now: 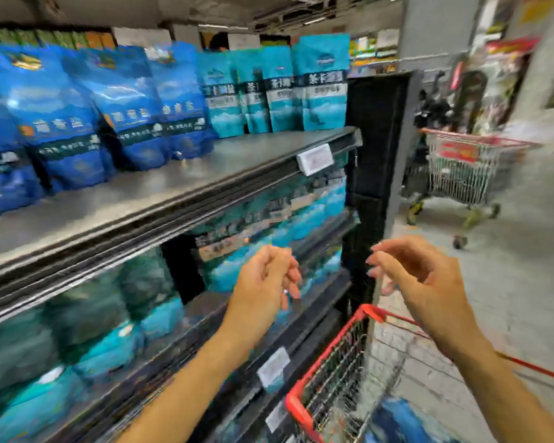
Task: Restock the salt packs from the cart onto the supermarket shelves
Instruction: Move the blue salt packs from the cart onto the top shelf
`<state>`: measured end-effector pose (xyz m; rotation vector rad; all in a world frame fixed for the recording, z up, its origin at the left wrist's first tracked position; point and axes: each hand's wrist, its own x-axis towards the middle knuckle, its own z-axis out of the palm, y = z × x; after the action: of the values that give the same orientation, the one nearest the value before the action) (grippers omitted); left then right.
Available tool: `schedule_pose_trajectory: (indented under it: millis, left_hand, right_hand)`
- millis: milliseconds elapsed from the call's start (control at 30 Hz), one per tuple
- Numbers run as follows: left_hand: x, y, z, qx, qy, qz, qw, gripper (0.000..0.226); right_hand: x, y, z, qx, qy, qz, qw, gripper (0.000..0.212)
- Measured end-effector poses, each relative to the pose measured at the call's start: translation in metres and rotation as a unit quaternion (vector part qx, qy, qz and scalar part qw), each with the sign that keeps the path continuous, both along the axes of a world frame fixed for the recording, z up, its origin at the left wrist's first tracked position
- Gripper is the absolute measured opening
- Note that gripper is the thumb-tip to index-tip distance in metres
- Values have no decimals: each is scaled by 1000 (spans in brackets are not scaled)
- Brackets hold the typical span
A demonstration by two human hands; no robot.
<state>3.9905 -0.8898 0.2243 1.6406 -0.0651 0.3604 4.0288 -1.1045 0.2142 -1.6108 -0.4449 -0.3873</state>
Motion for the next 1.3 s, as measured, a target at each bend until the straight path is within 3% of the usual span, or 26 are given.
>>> schedule_pose_trajectory:
  millis: [167,300,600,700,800,967,1033,1100,1167,1233,1300]
  left_hand:
    - [48,-103,-82,-9,128,-69,989,24]
    - [70,-179,-157,35,226,-132,965,19]
    - [100,-271,-362,139,458,-199,855,19]
    - [111,-279,-419,204,480,-204,829,22]
    - [120,-288,-478,262,489,-212,804,34]
    - [130,-301,-576,341,508,-267,744,27]
    - [138,-310,-606,380,480,-279,740,23]
    - [144,-322,-633,397,455,-293,742,23]
    - [151,-337,-652,400,430,-298,752,26]
    - [160,-353,-669,420,391,-315,756,26]
    - [169,-371,-684,461,355,-332,742,36]
  right_hand:
    - [8,-106,-85,7,107,-132,985,8]
    - [10,-176,-166,29,207,-214,954,16]
    - [-33,-266,-366,-12,459,-314,831,10]
    - [-46,-271,-415,-27,530,-310,789,9]
    - [-63,-270,-454,-75,580,-276,762,22]
    - [-65,-282,-524,-105,628,-302,710,22]
    - [-58,-292,-548,-97,634,-332,691,16]
    - [-51,-309,-575,-99,618,-384,678,32]
    - [-40,-327,-598,-117,614,-417,660,30]
    - [-31,-345,-623,-175,630,-418,631,26]
    - [-27,-361,-645,-247,646,-425,584,36]
